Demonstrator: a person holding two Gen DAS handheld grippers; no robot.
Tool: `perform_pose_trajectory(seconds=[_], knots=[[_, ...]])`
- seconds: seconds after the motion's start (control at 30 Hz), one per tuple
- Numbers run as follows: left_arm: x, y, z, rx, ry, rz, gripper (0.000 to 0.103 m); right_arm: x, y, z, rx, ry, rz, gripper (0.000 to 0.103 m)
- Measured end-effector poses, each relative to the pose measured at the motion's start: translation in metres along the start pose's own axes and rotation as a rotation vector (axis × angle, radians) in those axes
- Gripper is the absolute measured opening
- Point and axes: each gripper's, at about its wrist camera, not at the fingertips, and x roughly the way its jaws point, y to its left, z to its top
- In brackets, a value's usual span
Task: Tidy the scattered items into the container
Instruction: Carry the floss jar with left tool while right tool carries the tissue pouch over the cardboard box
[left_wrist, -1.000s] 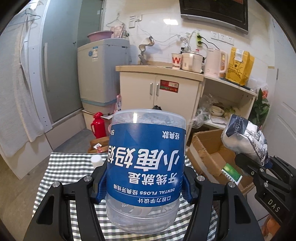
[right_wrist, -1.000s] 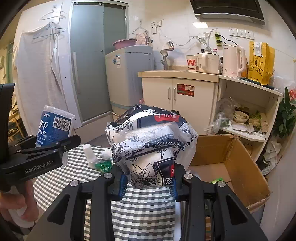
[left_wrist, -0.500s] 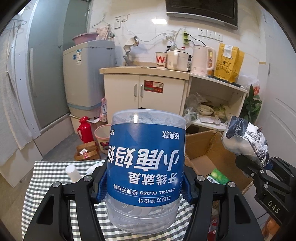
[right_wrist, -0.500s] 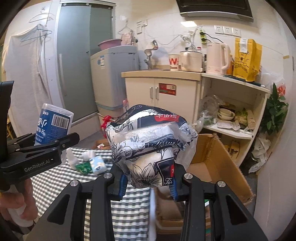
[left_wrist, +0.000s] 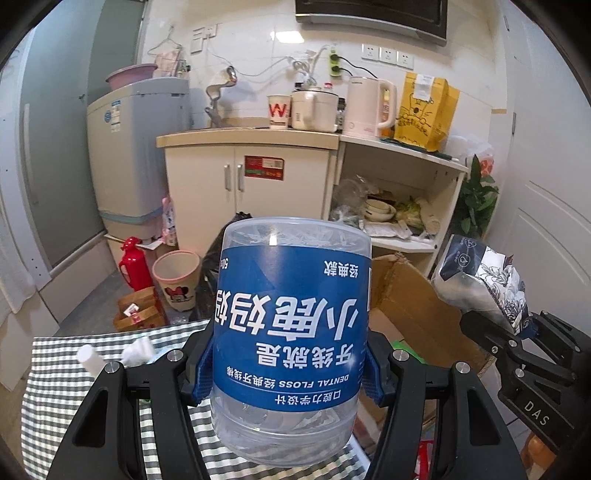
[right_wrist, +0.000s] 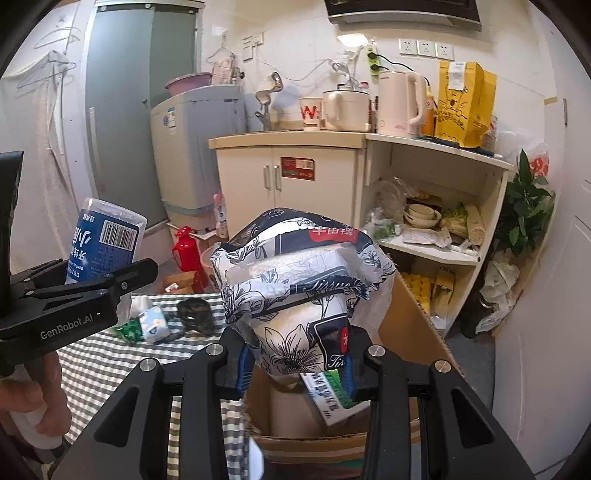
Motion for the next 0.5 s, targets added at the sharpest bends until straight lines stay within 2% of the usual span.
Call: perform_pose_trajectory(seconds=[0.5], knots=[[0.033,-0.043,0.012,0.038,0.014,-0.072,0.064,0.012,-0.04,-0.002,0.028,0.035,-0.059,0.038]])
